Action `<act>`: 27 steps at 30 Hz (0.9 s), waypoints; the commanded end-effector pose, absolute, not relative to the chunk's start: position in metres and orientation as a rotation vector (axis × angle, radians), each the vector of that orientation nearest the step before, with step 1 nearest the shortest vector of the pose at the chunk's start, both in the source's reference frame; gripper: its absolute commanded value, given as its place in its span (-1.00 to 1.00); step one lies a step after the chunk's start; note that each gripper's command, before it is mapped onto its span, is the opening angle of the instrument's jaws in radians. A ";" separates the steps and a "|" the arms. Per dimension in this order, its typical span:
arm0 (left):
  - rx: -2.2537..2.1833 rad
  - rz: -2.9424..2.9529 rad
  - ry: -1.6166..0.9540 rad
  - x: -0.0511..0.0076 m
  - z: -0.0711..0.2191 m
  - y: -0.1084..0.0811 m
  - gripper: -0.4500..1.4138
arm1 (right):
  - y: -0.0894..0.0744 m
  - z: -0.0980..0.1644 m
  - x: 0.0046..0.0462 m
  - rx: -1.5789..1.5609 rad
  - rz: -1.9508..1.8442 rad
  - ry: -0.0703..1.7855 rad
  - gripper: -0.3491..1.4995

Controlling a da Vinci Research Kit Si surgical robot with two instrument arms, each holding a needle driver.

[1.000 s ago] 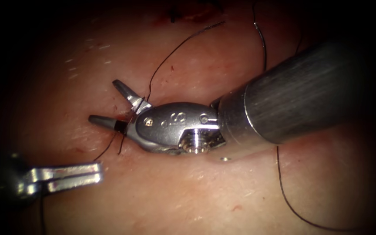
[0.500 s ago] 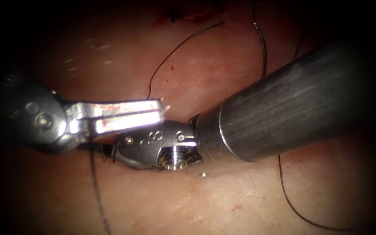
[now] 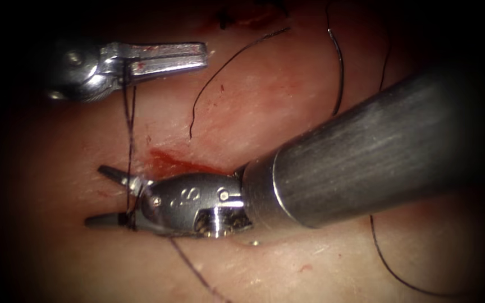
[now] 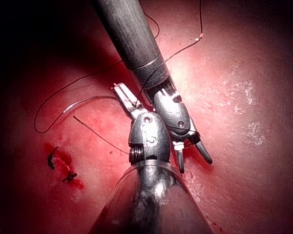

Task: Wound Closure

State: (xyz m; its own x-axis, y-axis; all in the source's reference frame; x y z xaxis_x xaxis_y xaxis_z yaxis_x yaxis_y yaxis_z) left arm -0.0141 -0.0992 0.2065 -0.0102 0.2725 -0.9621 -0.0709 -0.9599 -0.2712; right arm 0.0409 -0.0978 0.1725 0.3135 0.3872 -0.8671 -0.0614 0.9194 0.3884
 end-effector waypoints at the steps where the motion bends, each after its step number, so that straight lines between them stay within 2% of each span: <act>1: -2.027 2.058 -0.214 -0.0152 0.207 -0.100 -1.00 | -0.100 0.172 0.0418 0.334 0.288 1.246 0.31; 8: -2.080 2.043 -0.184 -0.0144 0.212 -0.099 -1.00 | -0.100 0.171 0.0414 0.393 0.259 1.363 0.25; 27: -2.213 2.054 -0.142 -0.0121 0.221 -0.101 -1.00 | -0.098 0.169 0.0398 0.287 0.412 1.484 0.22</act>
